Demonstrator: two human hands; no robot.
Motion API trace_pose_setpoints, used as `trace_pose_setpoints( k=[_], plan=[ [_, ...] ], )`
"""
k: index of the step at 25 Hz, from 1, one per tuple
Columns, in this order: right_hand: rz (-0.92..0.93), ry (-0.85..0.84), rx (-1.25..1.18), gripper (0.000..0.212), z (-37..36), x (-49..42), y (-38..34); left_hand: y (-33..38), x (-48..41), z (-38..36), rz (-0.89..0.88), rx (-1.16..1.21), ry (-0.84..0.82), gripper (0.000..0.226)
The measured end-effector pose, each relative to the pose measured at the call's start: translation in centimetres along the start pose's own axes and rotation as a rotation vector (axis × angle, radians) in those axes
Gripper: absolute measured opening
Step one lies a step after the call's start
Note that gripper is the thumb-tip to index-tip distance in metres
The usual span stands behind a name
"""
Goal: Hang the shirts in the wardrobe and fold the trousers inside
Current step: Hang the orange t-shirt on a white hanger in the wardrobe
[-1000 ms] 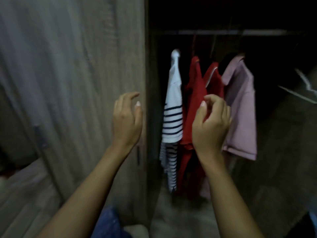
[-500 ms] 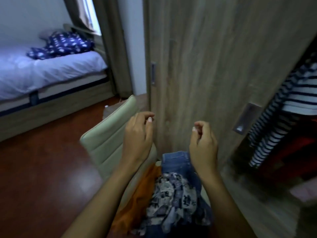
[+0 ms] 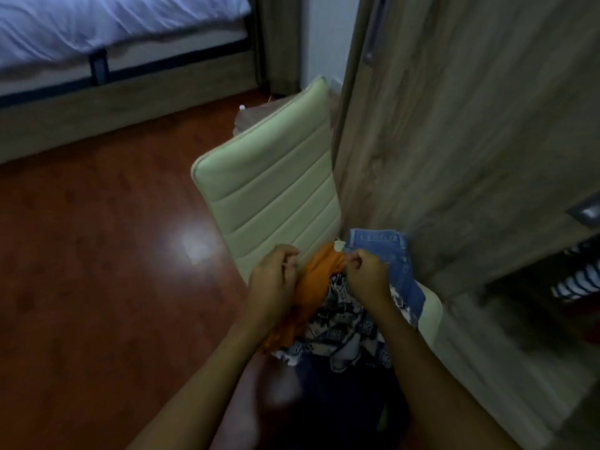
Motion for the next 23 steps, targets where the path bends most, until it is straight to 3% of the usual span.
trace_pose_setpoints(
  k=[4,8,11,13,15,19,23],
  plan=[
    [-0.347,-0.26,0.061,0.034,-6.7,-1.6,6.5,-3.7,2.0,-8.0,0.058,-0.202,-0.265,0.013],
    [-0.373,-0.358,-0.053,0.036,-11.2,-2.1,9.5,-11.7,3.4,-14.5,0.133,-0.447,-0.424,0.024],
    [-0.33,-0.386,-0.075,0.049,-13.2,-2.7,10.2,-14.3,3.3,-16.6,0.136,-0.512,-0.418,0.023],
    [-0.354,-0.387,-0.128,0.04,-13.6,-2.7,10.3,-14.6,2.8,-17.1,0.124,-0.519,-0.405,0.023],
    [-0.384,-0.386,-0.232,0.02,-12.9,-2.6,10.0,-14.5,2.3,-17.0,0.095,-0.494,-0.42,0.025],
    [-0.467,-0.301,-0.488,0.017,-8.2,-1.9,8.2,-9.2,1.1,-14.0,-0.012,-0.219,-0.319,0.018],
    [-0.289,-0.16,-0.753,0.02,-0.5,-0.7,2.4,-1.0,-0.8,-8.3,-0.075,0.031,-0.219,0.013]
  ],
)
Point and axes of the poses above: each hand's wrist, its own x-axis away from the middle knuckle, its own z-axis out of the back of the hand, y = z × x, the point moved 8 cm from there along -x, towards the middle knuckle, and after that the axes turned 7 degrees about y, right-handed, at the moved point
